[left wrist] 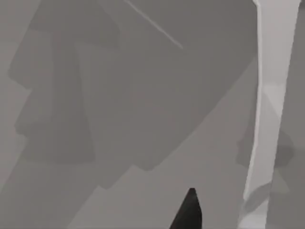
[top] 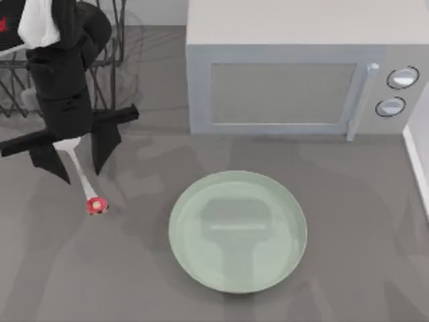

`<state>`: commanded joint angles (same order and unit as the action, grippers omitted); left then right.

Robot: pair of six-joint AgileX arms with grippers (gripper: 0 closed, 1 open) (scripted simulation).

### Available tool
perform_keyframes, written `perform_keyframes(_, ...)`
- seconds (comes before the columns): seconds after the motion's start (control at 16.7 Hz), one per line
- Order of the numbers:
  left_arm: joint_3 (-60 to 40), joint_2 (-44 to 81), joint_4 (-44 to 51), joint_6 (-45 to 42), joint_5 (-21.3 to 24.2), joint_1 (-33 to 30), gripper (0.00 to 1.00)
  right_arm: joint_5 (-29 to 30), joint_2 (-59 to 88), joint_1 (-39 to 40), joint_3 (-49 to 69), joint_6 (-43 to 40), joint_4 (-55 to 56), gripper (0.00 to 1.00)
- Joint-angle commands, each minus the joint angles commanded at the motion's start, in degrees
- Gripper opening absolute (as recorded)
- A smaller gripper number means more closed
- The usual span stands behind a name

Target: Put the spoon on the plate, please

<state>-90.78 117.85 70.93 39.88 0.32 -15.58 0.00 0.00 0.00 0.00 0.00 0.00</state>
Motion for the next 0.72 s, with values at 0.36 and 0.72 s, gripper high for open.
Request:
perform_keyframes(0.36, -5.93, 5.54, 0.31, 48.60, 0.08, -15.39, 0.00, 0.00, 0.00, 0.00, 0.00, 0.00, 0.00, 1.00)
perform_keyframes(0.72, -8.94, 6.29, -1.85, 81.91, -0.64, -26.96, 0.00, 0.00, 0.00, 0.00, 0.00, 0.00, 0.00, 1.00)
